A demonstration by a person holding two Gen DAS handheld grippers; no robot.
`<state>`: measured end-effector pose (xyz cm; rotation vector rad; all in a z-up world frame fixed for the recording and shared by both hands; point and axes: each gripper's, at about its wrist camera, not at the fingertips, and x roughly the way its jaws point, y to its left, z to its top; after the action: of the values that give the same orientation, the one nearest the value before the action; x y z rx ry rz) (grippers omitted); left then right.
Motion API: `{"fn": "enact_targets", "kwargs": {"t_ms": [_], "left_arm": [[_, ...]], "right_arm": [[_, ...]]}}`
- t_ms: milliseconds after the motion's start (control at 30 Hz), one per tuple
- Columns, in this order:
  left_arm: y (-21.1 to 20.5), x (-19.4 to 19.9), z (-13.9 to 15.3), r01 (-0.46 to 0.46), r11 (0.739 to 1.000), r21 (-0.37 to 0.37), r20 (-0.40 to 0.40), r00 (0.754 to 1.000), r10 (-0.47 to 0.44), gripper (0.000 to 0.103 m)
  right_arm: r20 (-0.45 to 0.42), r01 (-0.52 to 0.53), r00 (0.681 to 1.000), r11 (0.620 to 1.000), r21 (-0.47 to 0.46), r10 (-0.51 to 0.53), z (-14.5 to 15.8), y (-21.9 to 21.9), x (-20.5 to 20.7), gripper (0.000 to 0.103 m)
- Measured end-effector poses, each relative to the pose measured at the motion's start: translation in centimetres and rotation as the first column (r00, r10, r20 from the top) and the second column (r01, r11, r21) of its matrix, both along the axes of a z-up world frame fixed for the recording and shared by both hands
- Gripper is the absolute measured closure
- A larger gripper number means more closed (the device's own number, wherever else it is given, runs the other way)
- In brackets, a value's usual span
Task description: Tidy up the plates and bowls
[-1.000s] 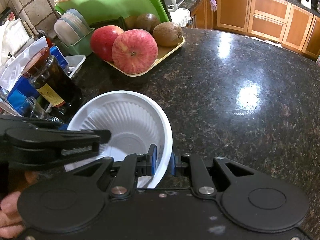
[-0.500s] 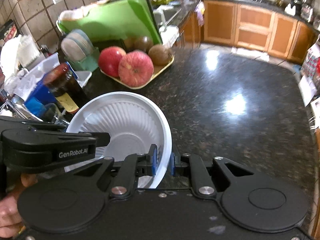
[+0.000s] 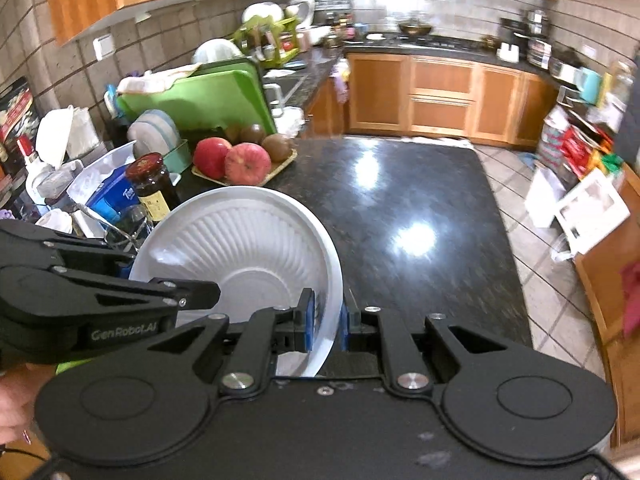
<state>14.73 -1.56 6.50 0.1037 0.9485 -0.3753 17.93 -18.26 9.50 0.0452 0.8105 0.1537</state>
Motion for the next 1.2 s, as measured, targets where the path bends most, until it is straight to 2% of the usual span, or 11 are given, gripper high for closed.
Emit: {"fn": "enact_targets", "kwargs": {"t_ms": [233, 400, 667, 833, 1033, 1200], "left_arm": [[-1.6, -3.5, -0.9, 0.13, 0.991, 0.019, -0.02, 0.991, -0.129, 0.073], [-2.4, -4.2, -2.2, 0.151, 0.988, 0.027, -0.064, 0.987, -0.149, 0.073], [-3.5, -4.6, -3.7, 0.12, 0.992, 0.042, -0.11, 0.987, -0.115, 0.073], [-3.8, -5.6, -4.1, 0.075, 0.994, 0.08, -0.037, 0.997, -0.072, 0.071], [-3.7, -5.0, -4.5, 0.023, 0.996, 0.083, -0.035, 0.999, -0.021, 0.066], [-3.6, -5.2, -4.6, -0.021, 0.995, 0.095, -0.007, 1.0, 0.022, 0.066]], "right_arm": [[-0.037, 0.079, 0.996, 0.997, 0.006, -0.078, -2.0, -0.7, -5.2, 0.087], [-0.077, 0.067, 0.995, 0.998, 0.017, -0.066, -3.8, -1.6, -6.0, 0.087], [-0.142, 0.016, 0.99, 0.999, 0.047, -0.009, -6.0, -3.0, -4.9, 0.087], [-0.127, -0.013, 0.992, 0.999, 0.039, 0.018, -6.6, -4.1, -4.6, 0.084], [-0.102, -0.019, 0.995, 0.999, 0.041, 0.023, -6.8, -5.0, -4.0, 0.084], [-0.075, -0.02, 0.997, 0.996, 0.085, 0.026, -6.8, -5.7, -4.1, 0.083]]}}
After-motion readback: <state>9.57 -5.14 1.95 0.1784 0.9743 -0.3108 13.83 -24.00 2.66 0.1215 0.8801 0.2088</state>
